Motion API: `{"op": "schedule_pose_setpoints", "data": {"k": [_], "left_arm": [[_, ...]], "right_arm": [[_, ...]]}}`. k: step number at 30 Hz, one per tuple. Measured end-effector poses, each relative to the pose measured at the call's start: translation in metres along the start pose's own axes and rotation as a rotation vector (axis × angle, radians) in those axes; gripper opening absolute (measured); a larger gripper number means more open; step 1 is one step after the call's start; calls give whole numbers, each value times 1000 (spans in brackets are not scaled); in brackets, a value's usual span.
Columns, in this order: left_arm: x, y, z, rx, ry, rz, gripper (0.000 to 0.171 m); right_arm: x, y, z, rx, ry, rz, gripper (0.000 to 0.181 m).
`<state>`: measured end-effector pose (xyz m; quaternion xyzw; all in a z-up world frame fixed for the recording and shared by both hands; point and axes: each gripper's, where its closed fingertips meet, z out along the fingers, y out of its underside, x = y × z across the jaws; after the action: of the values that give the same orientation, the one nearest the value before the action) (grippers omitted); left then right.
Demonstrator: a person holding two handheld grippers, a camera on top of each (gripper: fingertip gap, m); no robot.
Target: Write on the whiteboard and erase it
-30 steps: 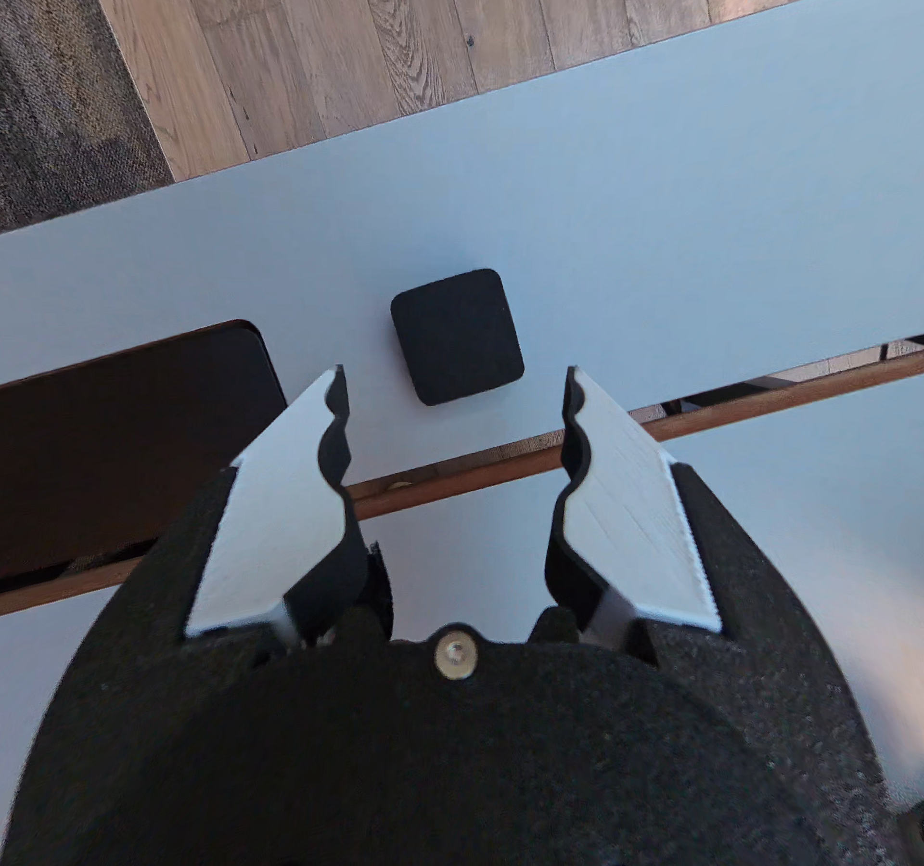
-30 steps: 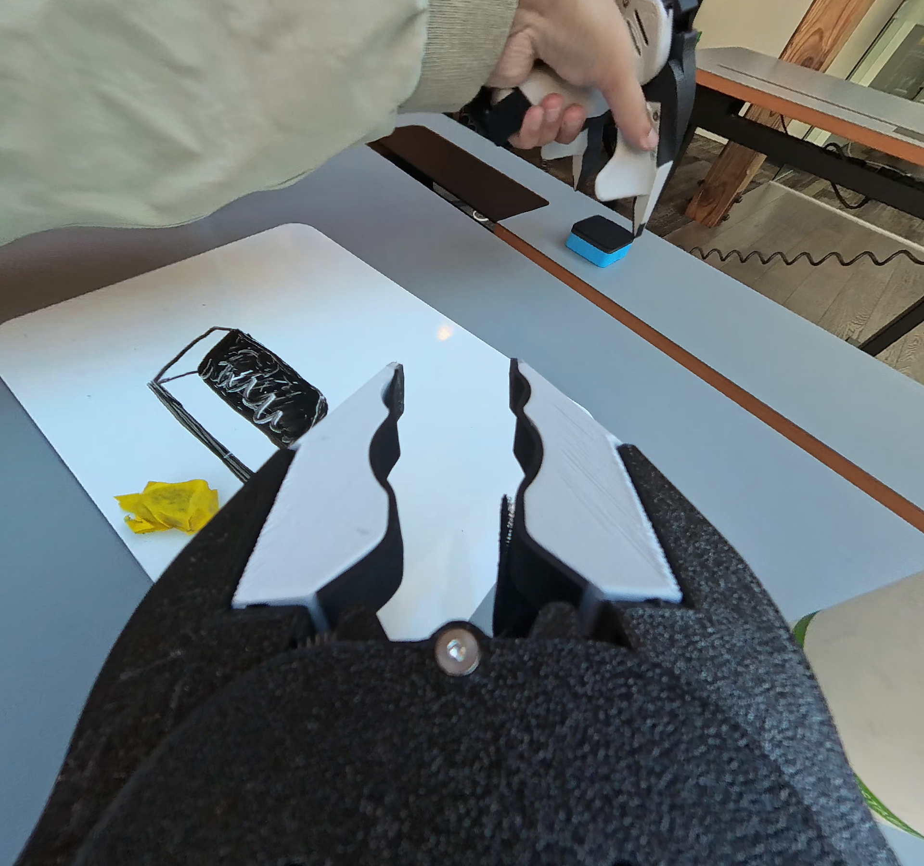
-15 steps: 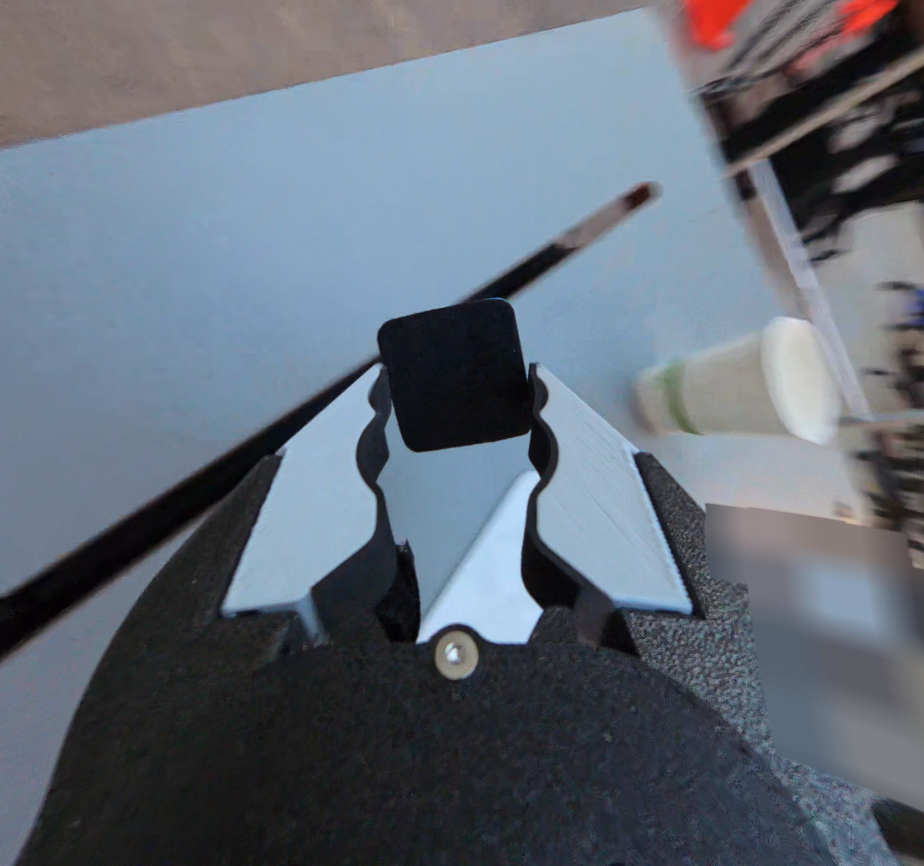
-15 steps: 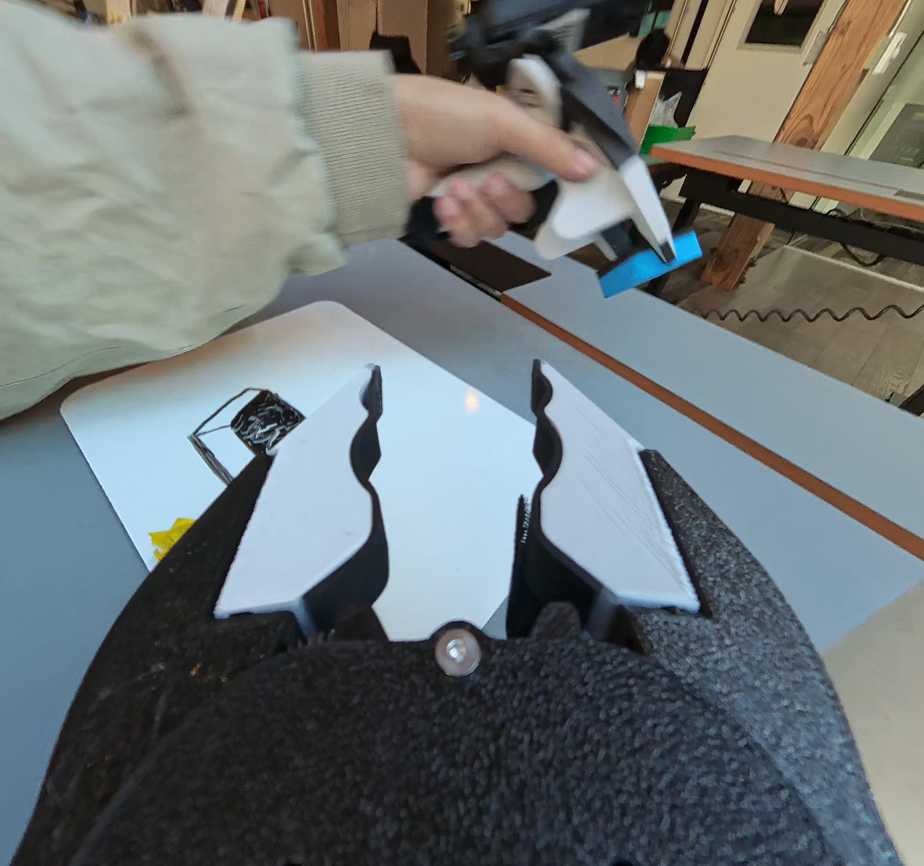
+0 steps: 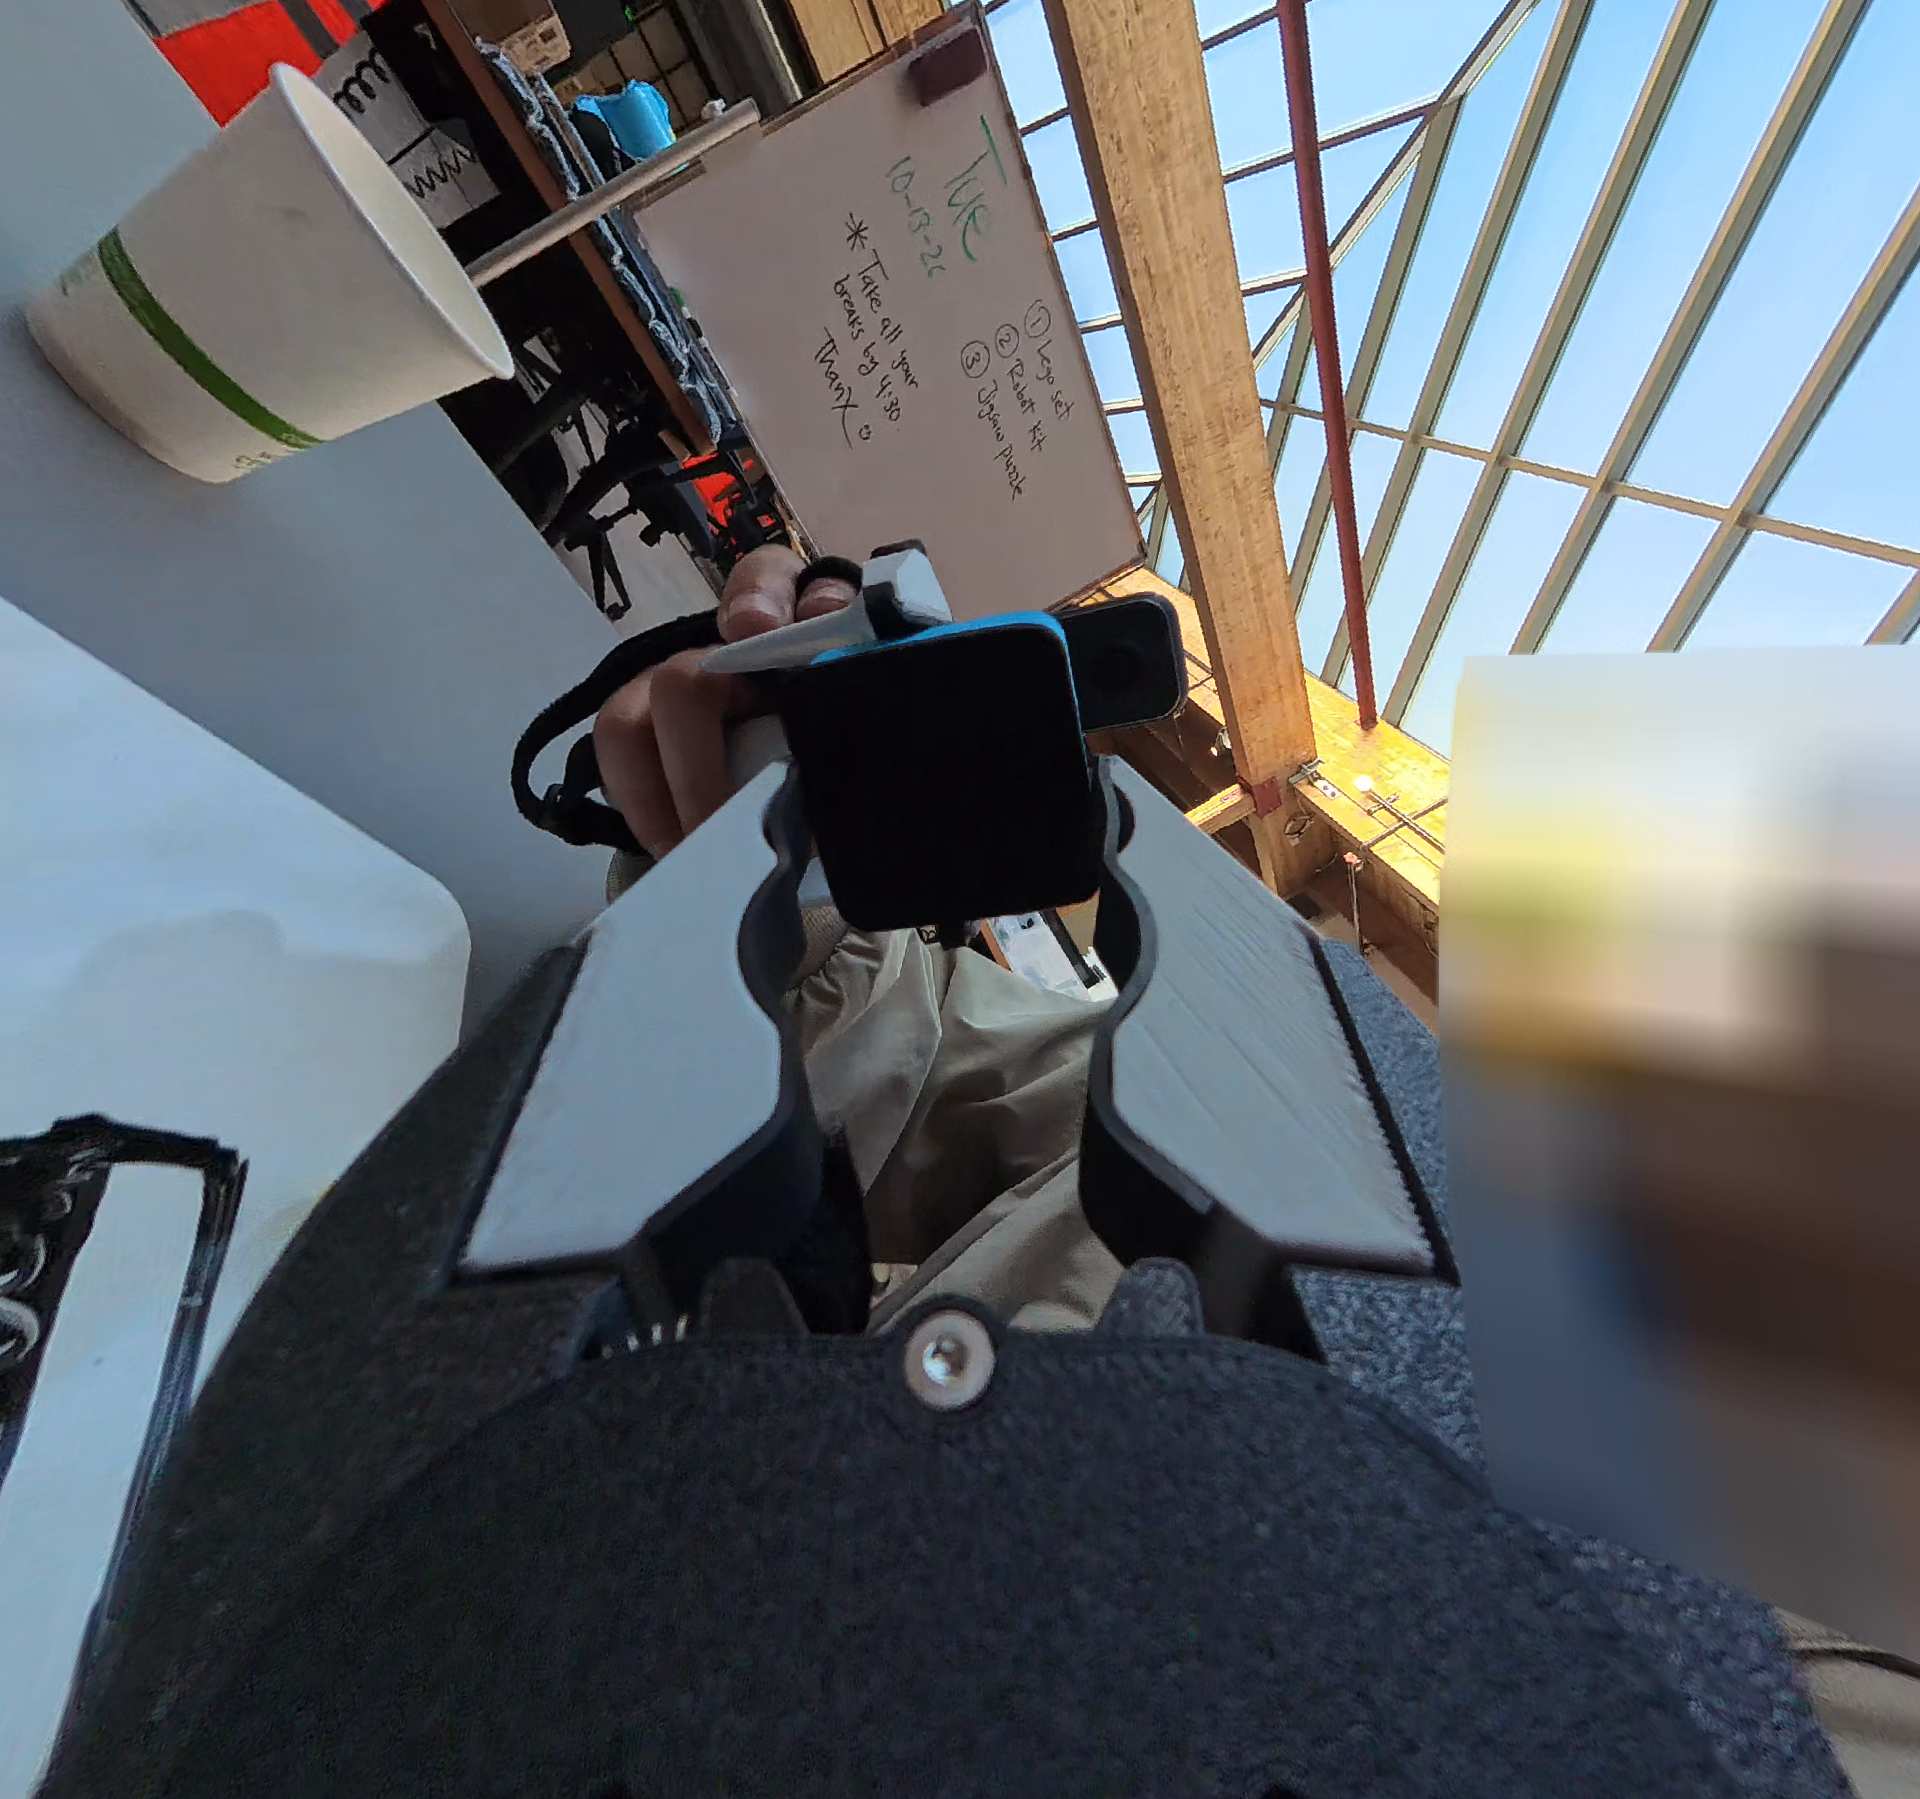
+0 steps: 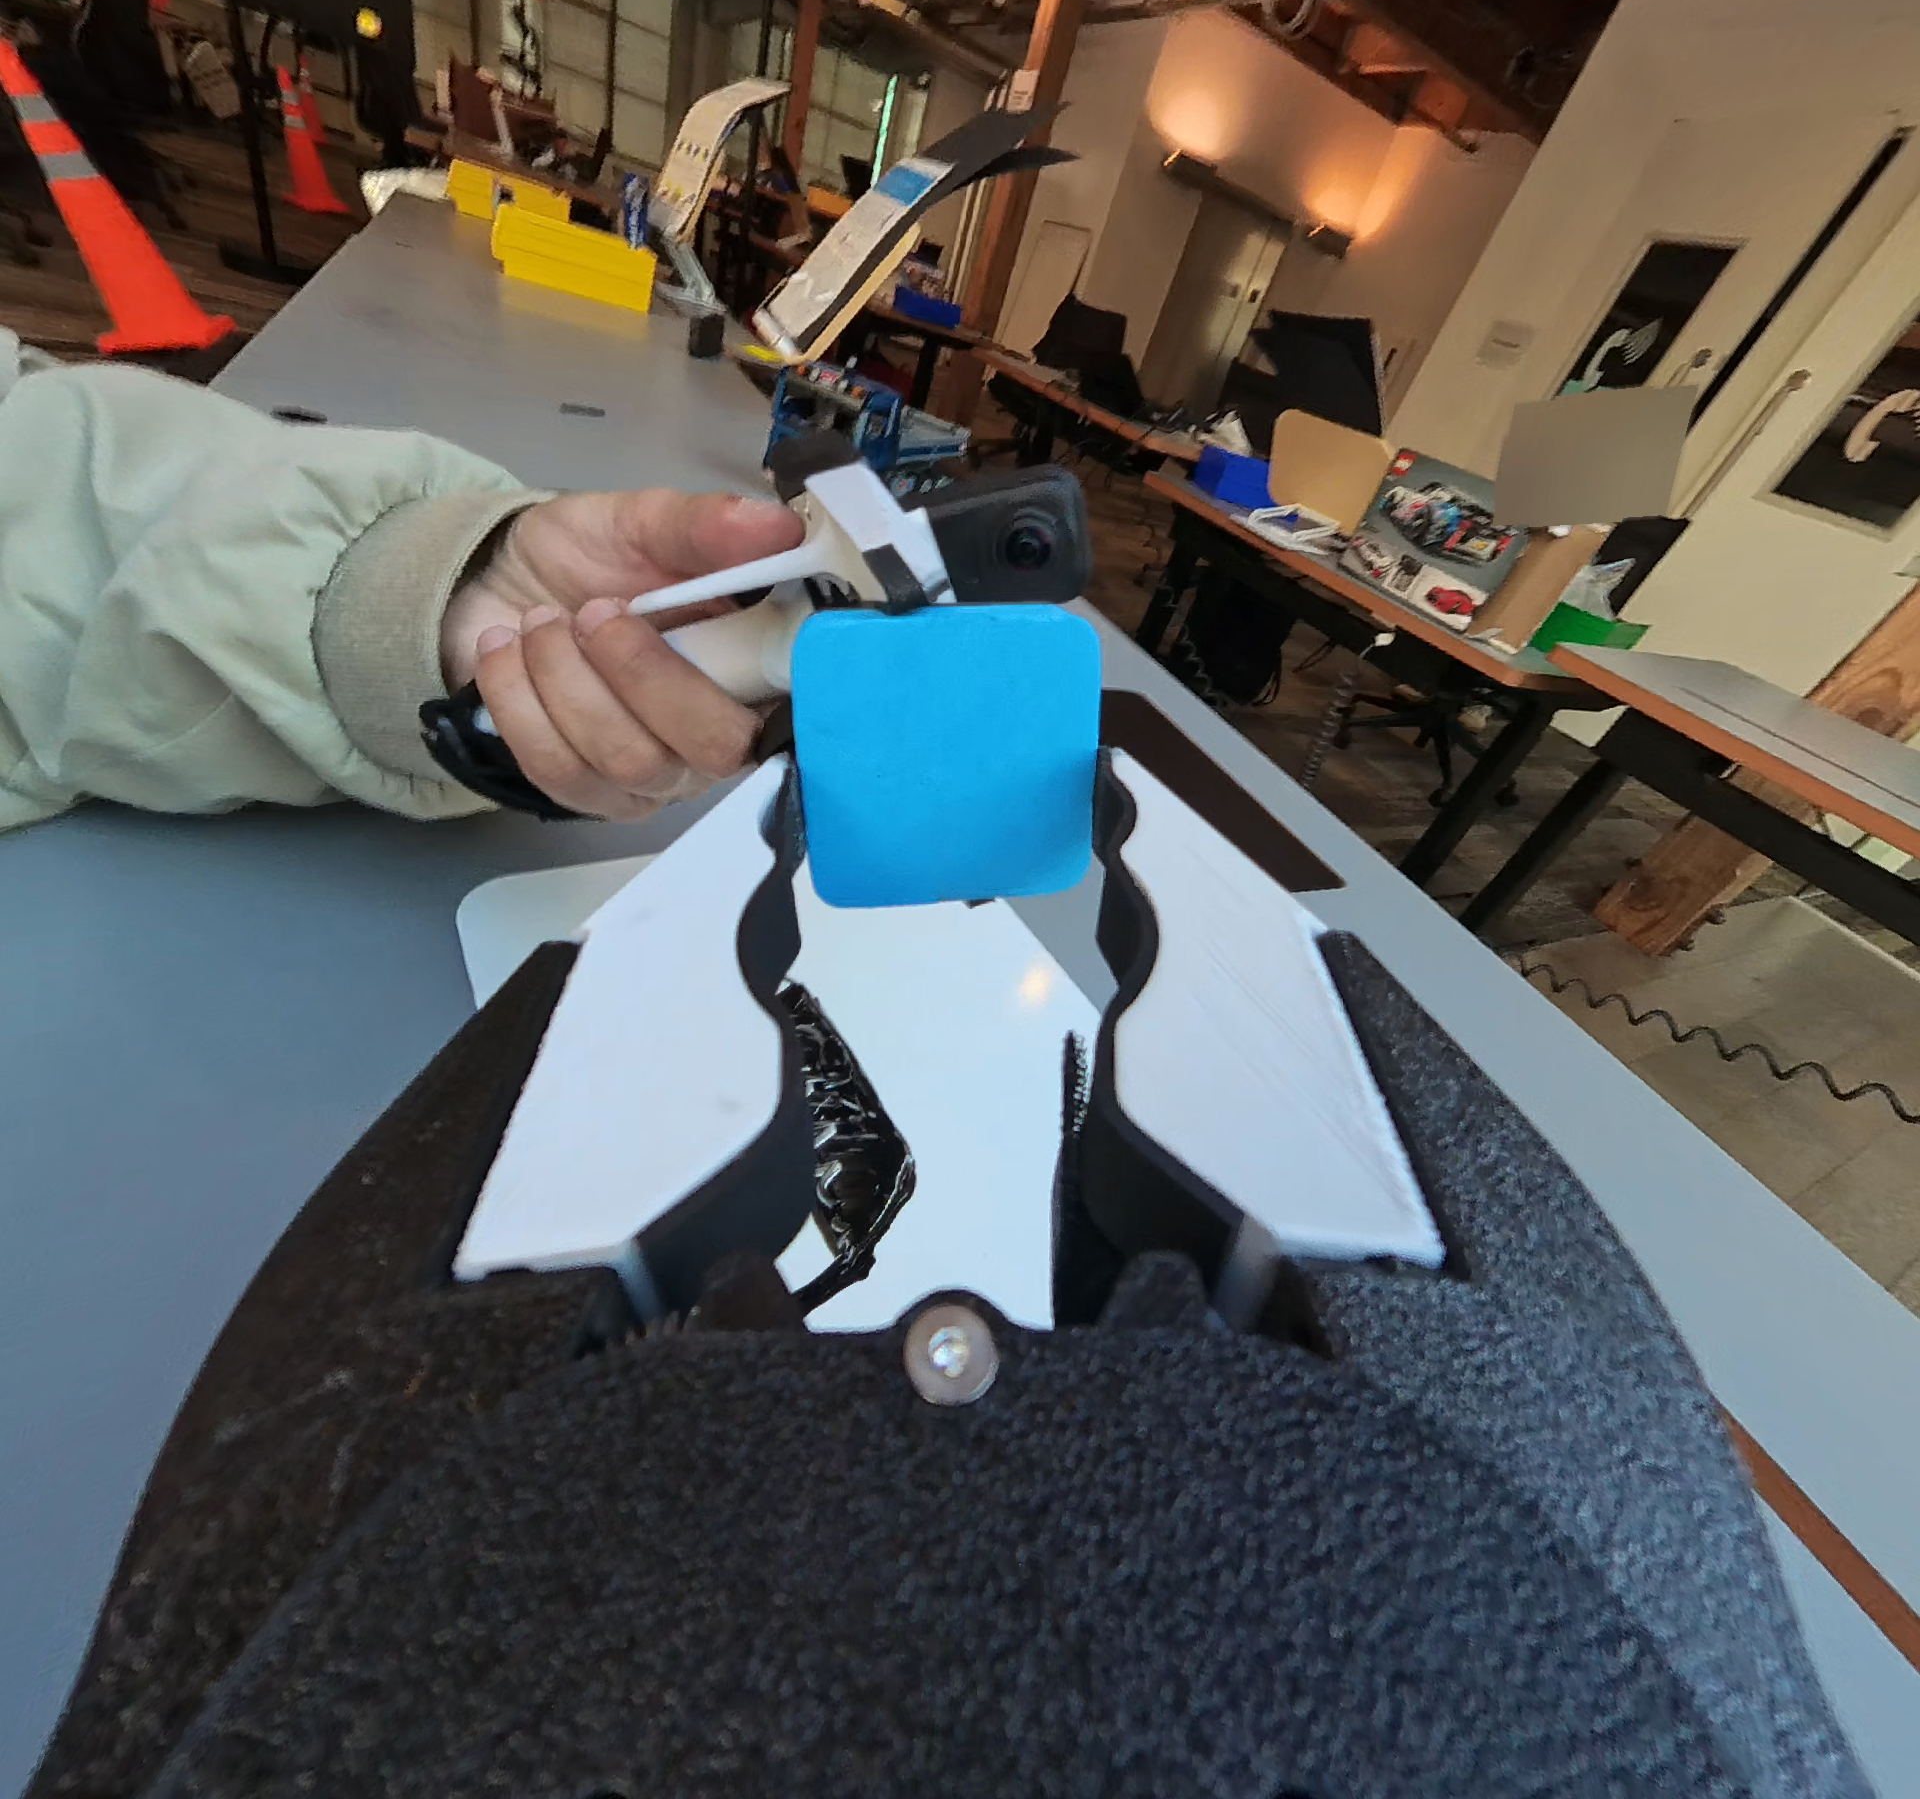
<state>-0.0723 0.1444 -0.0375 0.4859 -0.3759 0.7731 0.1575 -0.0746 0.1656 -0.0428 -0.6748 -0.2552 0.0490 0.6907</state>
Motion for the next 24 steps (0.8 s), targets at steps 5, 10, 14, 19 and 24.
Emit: {"op": "schedule_pose_setpoints", "data": {"k": [5,10,14,19,24], "left_arm": [[4,15,-22,-35,10,-40,54],[-8,21,-49,-4,-87,-13,55],[-50,41,-104,-194,-654,555,67],[-89,66,-150,-523,-1089,1043,61],[-108,89,-161,-611,-1076,958,58]], "right_arm": [[-24,-7,19,-26,-134,12,56],[-31,12,35,-240,-273,55,55],[-12,63,28,-634,-274,57,55],[-39,109,49,-957,-450,52,56],[-51,149,60,-1192,-510,-8,56]]}}
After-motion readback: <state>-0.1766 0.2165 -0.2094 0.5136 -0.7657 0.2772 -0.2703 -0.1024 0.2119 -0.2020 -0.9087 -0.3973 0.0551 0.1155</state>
